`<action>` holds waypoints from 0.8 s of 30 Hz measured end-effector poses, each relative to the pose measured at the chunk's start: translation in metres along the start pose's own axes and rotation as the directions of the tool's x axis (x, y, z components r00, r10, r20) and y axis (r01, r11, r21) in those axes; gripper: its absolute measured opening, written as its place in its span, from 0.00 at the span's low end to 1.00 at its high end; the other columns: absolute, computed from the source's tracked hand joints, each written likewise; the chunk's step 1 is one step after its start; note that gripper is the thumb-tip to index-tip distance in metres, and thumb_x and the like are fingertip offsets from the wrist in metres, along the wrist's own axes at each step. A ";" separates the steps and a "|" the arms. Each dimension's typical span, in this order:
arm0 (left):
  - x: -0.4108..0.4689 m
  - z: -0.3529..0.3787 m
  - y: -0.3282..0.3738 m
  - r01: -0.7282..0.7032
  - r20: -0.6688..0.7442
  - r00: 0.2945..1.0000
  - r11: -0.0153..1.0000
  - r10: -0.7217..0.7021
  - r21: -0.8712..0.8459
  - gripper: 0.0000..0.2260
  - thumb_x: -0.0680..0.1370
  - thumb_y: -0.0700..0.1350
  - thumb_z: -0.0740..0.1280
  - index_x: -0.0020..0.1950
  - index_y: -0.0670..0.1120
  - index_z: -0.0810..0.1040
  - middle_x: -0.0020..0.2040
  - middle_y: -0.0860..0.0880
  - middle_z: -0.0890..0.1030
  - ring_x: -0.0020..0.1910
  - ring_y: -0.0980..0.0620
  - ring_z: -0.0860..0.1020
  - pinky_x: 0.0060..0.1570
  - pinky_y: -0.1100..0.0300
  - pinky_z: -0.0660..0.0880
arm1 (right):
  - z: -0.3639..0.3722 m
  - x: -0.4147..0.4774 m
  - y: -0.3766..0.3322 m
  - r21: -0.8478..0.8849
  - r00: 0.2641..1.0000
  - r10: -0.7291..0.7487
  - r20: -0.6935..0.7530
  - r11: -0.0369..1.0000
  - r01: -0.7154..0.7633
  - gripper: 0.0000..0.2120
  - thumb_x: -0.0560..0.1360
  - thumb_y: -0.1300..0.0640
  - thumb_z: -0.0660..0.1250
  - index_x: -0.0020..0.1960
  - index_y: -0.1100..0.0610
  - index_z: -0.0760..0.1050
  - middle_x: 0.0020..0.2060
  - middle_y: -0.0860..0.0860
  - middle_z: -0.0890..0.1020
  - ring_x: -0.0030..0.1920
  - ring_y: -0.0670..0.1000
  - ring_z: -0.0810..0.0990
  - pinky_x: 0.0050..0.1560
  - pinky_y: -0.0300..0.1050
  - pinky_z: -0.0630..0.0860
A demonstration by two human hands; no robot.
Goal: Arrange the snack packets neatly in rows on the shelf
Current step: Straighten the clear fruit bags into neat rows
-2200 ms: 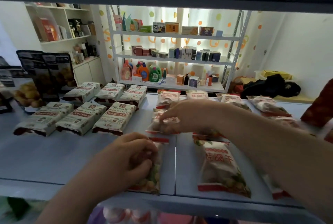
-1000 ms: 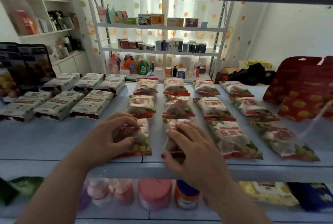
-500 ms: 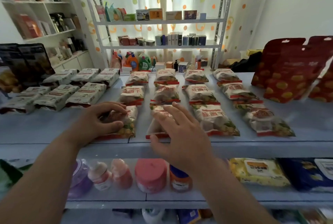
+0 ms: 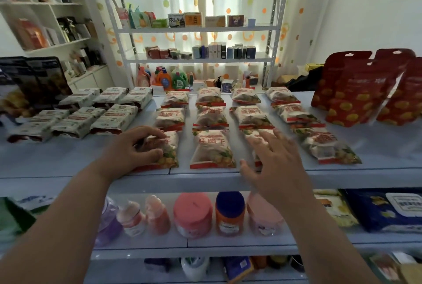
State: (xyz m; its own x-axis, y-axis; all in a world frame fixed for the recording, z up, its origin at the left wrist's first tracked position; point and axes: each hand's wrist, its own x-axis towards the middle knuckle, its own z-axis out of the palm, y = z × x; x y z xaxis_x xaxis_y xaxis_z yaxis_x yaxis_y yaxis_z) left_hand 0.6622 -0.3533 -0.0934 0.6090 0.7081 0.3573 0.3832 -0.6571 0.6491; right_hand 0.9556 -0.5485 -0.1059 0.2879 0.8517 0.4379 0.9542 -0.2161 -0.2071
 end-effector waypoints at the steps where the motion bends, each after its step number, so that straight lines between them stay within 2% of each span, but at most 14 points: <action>1: -0.002 -0.001 0.004 0.027 -0.018 0.999 1.000 -0.027 -0.003 0.17 0.70 0.52 0.76 0.57 0.59 0.80 0.59 0.60 0.79 0.61 0.61 0.74 0.62 0.55 0.70 | -0.001 0.000 -0.006 0.004 1.000 -0.018 -0.016 1.000 0.018 0.28 0.73 0.38 0.59 0.71 0.47 0.70 0.70 0.52 0.73 0.73 0.57 0.64 0.74 0.59 0.57; 4: -0.013 0.001 0.011 0.035 -0.051 0.998 0.990 -0.028 0.137 0.18 0.72 0.49 0.76 0.60 0.59 0.78 0.61 0.57 0.77 0.62 0.59 0.73 0.60 0.59 0.69 | -0.002 0.003 -0.033 0.011 0.986 -0.166 -0.019 0.986 0.166 0.27 0.74 0.40 0.60 0.71 0.47 0.69 0.70 0.52 0.73 0.73 0.57 0.64 0.73 0.53 0.53; 7: -0.025 0.007 0.019 0.005 -0.037 0.999 0.971 0.004 0.239 0.20 0.73 0.49 0.75 0.63 0.57 0.77 0.63 0.57 0.74 0.62 0.61 0.72 0.62 0.63 0.67 | 0.004 0.008 -0.059 0.040 0.938 -0.338 0.074 0.941 0.336 0.27 0.75 0.40 0.59 0.73 0.45 0.67 0.73 0.53 0.69 0.76 0.58 0.60 0.74 0.57 0.58; 10: -0.027 0.011 0.024 -0.002 -0.064 0.998 0.963 0.020 0.270 0.19 0.73 0.47 0.74 0.64 0.54 0.78 0.62 0.56 0.74 0.61 0.62 0.71 0.61 0.71 0.63 | 0.008 0.012 -0.069 0.043 0.917 -0.372 0.146 0.928 0.370 0.26 0.76 0.38 0.56 0.73 0.44 0.67 0.73 0.52 0.69 0.75 0.59 0.62 0.72 0.56 0.62; 13: -0.029 0.009 0.025 -0.004 -0.059 0.998 0.961 0.021 0.276 0.20 0.73 0.48 0.74 0.64 0.54 0.78 0.62 0.57 0.73 0.61 0.66 0.68 0.58 0.80 0.58 | 0.010 0.012 -0.069 0.041 0.924 -0.355 0.140 0.935 0.353 0.25 0.76 0.39 0.59 0.71 0.44 0.70 0.72 0.52 0.71 0.73 0.58 0.65 0.68 0.54 0.69; 15: -0.030 0.009 0.024 -0.010 -0.053 0.998 0.963 0.025 0.271 0.21 0.73 0.50 0.74 0.65 0.53 0.77 0.63 0.57 0.73 0.61 0.66 0.68 0.60 0.78 0.60 | 0.011 0.011 -0.070 0.028 0.929 -0.350 0.123 0.937 0.349 0.24 0.75 0.39 0.60 0.70 0.44 0.71 0.70 0.51 0.73 0.72 0.57 0.67 0.65 0.53 0.72; 18: -0.027 0.009 0.023 -0.014 -0.035 0.999 0.968 0.023 0.249 0.22 0.73 0.53 0.73 0.66 0.54 0.77 0.65 0.55 0.74 0.64 0.60 0.69 0.65 0.64 0.66 | 0.010 0.010 -0.075 -0.010 0.939 -0.324 0.113 0.945 0.327 0.25 0.74 0.38 0.60 0.69 0.43 0.71 0.70 0.50 0.73 0.72 0.55 0.68 0.64 0.53 0.73; 19: -0.026 0.008 0.022 -0.017 -0.019 1.000 0.971 0.022 0.239 0.22 0.73 0.55 0.71 0.67 0.55 0.76 0.66 0.55 0.73 0.64 0.59 0.69 0.65 0.62 0.66 | 0.008 0.010 -0.078 -0.015 0.944 -0.310 0.113 0.949 0.314 0.25 0.73 0.37 0.60 0.69 0.43 0.70 0.70 0.49 0.73 0.72 0.55 0.68 0.64 0.53 0.72; 21: -0.025 0.002 0.015 -0.024 0.000 1.000 0.978 0.025 0.208 0.23 0.73 0.59 0.69 0.68 0.58 0.74 0.66 0.58 0.71 0.63 0.61 0.68 0.62 0.64 0.65 | 0.006 0.016 -0.088 -0.020 0.951 -0.293 0.099 0.955 0.296 0.27 0.73 0.37 0.60 0.70 0.42 0.69 0.70 0.49 0.73 0.72 0.55 0.68 0.65 0.52 0.70; 24: -0.024 -0.021 -0.002 -0.011 -0.028 0.999 0.984 0.017 0.177 0.22 0.74 0.61 0.67 0.67 0.64 0.70 0.63 0.66 0.68 0.60 0.67 0.67 0.55 0.69 0.63 | 0.000 0.034 -0.118 -0.058 0.950 -0.305 0.068 0.949 0.309 0.26 0.74 0.38 0.62 0.70 0.43 0.70 0.70 0.48 0.73 0.72 0.53 0.68 0.67 0.47 0.63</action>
State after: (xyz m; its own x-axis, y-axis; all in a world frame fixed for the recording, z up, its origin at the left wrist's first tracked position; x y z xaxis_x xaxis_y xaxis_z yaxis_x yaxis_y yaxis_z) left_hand 0.6323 -0.3640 -0.0889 0.5958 0.7039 0.3867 0.4930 -0.7006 0.5158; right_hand 0.8531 -0.4942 -0.0665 -0.0231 0.9072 0.4200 0.9995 0.0305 -0.0109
